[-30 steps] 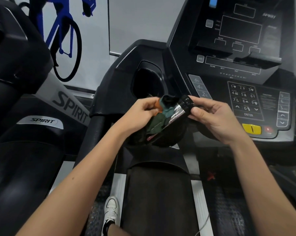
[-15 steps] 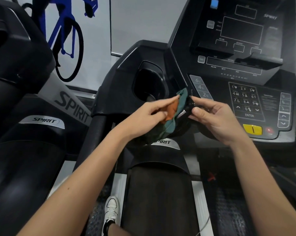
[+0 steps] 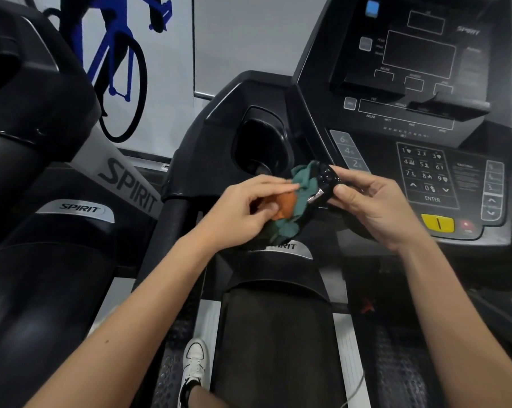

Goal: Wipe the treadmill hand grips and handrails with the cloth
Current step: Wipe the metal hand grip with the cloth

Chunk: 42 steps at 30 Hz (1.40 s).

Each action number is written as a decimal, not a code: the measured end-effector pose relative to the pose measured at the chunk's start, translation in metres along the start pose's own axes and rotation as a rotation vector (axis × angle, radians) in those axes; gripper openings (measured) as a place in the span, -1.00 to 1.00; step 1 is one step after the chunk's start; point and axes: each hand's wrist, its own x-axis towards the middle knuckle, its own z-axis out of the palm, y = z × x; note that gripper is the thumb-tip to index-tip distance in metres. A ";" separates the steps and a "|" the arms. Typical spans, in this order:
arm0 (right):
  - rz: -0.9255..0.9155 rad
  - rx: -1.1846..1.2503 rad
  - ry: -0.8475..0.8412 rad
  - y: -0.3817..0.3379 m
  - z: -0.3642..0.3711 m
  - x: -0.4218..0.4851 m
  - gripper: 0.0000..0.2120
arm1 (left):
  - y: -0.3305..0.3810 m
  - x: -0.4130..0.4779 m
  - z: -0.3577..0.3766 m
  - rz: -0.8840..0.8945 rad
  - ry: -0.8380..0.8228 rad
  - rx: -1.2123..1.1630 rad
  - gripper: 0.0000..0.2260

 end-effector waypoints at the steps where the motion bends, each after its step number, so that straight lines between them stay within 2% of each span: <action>1: -0.002 -0.001 0.002 0.000 0.000 0.000 -0.39 | 0.003 0.002 0.003 0.020 -0.025 0.015 -0.58; 4: -0.007 -0.004 0.010 0.000 0.000 0.000 -0.39 | -0.003 -0.007 0.005 0.064 -0.050 0.034 -0.55; 9: -0.016 -0.023 0.002 0.000 -0.001 -0.001 -0.39 | -0.027 -0.037 -0.008 0.089 0.123 0.083 -0.73; 12: -0.020 -0.020 0.000 0.000 0.000 -0.001 -0.41 | -0.027 -0.039 -0.007 0.077 0.167 0.111 -0.78; 19: -0.032 0.018 -0.005 -0.002 0.002 -0.001 -0.45 | 0.004 -0.002 0.029 0.179 0.156 0.334 -0.61; 26: -0.019 0.025 0.001 0.000 -0.001 0.001 -0.37 | -0.020 -0.036 0.015 0.264 0.235 0.413 -0.80; 30: -0.031 0.022 -0.022 -0.001 0.001 -0.001 -0.41 | -0.028 -0.046 0.006 0.249 0.211 0.435 -0.78; 37: -0.037 0.049 0.002 -0.002 0.003 -0.001 -0.45 | 0.004 -0.006 0.031 0.262 0.193 0.493 -0.64; 42: -0.032 0.028 0.007 -0.002 0.003 -0.001 -0.37 | -0.010 -0.029 0.024 0.246 0.235 0.440 -0.76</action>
